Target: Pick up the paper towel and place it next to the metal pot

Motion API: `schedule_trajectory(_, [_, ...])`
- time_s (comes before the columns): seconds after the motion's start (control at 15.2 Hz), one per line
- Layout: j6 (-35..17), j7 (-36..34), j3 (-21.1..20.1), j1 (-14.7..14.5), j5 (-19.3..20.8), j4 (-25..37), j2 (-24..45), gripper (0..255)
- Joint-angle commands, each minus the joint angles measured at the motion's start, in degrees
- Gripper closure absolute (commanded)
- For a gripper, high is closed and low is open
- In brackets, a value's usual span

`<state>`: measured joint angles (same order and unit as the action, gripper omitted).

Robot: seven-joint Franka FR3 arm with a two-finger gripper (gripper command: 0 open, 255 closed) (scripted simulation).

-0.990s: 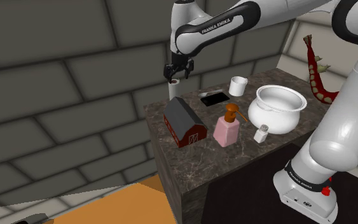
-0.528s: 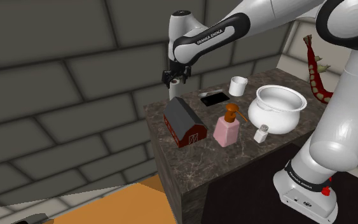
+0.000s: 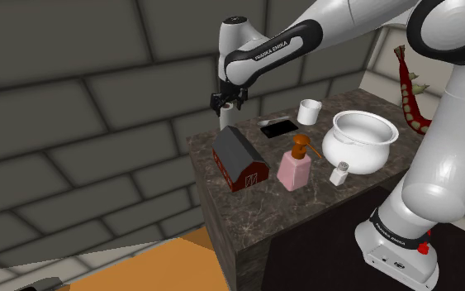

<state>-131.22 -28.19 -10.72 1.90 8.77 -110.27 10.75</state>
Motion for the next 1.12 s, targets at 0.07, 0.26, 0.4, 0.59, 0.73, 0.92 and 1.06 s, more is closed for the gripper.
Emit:
schedule_trajectory(0.07, [-0.01, 0.00, 0.00, 0.00, 0.00, 0.00, 0.01, 255])
schedule_trajectory(0.26, [-0.01, -0.01, 0.00, -0.01, 0.01, 0.01, 0.02, 255])
schedule_trajectory(0.4, [-0.02, -0.01, 0.00, -0.01, 0.01, 0.00, 0.02, 255])
schedule_trajectory(0.59, [-0.04, -0.02, 0.00, -0.01, 0.01, -0.02, 0.02, 255])
schedule_trajectory(0.73, [0.68, 0.14, -0.04, 0.02, -0.15, 0.40, -0.30, 255])
schedule_trajectory(0.92, [2.76, 0.54, -0.13, 0.06, -0.56, 1.69, -1.13, 255])
schedule_trajectory(1.06, [4.17, 0.79, -0.18, 0.08, -0.81, 2.61, -1.63, 255])
